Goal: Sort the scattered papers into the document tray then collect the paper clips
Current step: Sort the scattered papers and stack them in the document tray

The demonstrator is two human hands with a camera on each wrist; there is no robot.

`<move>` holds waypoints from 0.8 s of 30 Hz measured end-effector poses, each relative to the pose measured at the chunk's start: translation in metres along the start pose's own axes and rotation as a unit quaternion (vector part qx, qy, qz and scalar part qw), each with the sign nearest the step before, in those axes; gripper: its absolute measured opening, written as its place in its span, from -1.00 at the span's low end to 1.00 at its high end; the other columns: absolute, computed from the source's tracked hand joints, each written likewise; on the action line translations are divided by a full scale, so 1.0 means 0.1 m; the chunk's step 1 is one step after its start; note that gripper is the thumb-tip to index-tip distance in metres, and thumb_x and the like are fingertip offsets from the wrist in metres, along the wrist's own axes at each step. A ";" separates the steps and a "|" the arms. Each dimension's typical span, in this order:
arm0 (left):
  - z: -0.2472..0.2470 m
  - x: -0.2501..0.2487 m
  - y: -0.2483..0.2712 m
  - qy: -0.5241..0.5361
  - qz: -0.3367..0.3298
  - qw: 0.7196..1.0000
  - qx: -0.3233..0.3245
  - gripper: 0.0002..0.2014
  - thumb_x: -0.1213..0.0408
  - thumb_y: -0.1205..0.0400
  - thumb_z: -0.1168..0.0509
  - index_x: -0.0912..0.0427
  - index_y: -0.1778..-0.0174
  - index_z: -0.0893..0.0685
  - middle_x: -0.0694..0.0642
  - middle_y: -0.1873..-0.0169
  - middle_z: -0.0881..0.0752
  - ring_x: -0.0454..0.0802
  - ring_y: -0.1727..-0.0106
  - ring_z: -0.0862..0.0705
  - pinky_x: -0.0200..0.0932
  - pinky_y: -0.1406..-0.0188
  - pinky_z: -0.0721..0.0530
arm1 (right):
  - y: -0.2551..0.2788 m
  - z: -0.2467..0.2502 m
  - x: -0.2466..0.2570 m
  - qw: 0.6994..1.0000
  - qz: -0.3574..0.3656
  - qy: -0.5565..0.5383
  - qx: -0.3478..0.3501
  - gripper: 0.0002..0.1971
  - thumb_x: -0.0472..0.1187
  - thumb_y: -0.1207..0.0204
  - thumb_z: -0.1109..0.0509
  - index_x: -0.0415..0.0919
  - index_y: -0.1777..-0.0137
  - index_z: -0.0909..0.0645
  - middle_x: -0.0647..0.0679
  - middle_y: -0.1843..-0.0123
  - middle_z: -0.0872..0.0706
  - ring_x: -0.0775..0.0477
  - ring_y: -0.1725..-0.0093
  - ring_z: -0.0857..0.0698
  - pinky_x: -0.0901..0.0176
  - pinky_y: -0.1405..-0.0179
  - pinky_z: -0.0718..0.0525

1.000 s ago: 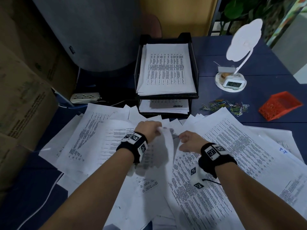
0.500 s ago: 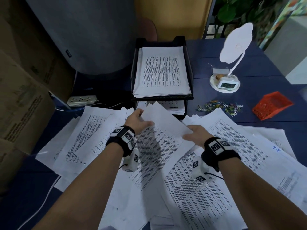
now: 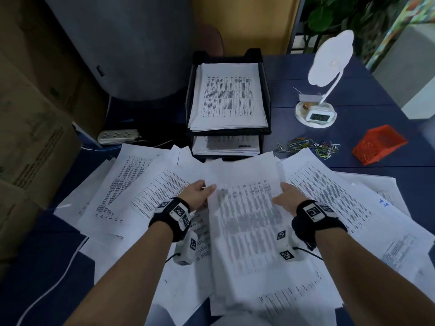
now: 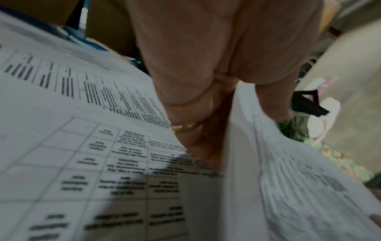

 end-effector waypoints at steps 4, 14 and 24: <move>0.13 -0.04 0.07 -0.128 -0.021 0.987 -0.090 -0.73 0.12 -0.72 -0.16 0.20 -0.18 -0.61 0.16 -0.08 -0.69 0.12 -0.06 -0.65 -0.13 -0.04 -0.59 | 0.16 0.23 -0.17 0.981 -0.047 0.187 0.001 -0.52 -0.41 -0.63 -0.10 -0.39 -0.56 -0.27 -0.27 -0.52 -0.43 -0.21 -0.24 -0.56 0.14 -0.02 -0.60; -0.24 0.13 0.13 -0.252 0.006 0.967 -0.049 -0.74 0.40 -0.62 -0.21 0.23 -0.22 -0.59 0.23 -0.12 -0.66 0.16 -0.09 -0.63 -0.20 0.13 -0.53 | 0.27 0.21 -0.43 0.969 -0.037 0.243 0.024 -0.68 -0.38 -0.52 -0.24 -0.39 -0.26 -0.53 -0.16 0.00 -0.63 -0.11 0.08 -0.61 0.33 0.39 -0.49; -0.04 -0.25 0.29 0.073 -0.139 0.983 -0.097 -0.81 0.28 -0.72 -0.11 -0.05 0.18 -0.49 0.04 0.35 -0.52 0.01 0.28 -0.50 -0.02 0.18 -0.50 | 0.37 0.42 -0.12 0.991 0.085 -0.050 -0.093 -0.72 -0.25 -0.56 -0.38 -0.31 -0.22 -0.50 -0.24 -0.13 -0.66 -0.25 -0.10 -0.64 -0.04 -0.11 -0.57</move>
Point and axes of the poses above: each hand's wrist, its own y-axis away from the middle knuckle, its own z-axis out of the back of the hand, x = y × z, the point moved 9 cm from there along -y, towards the middle knuckle
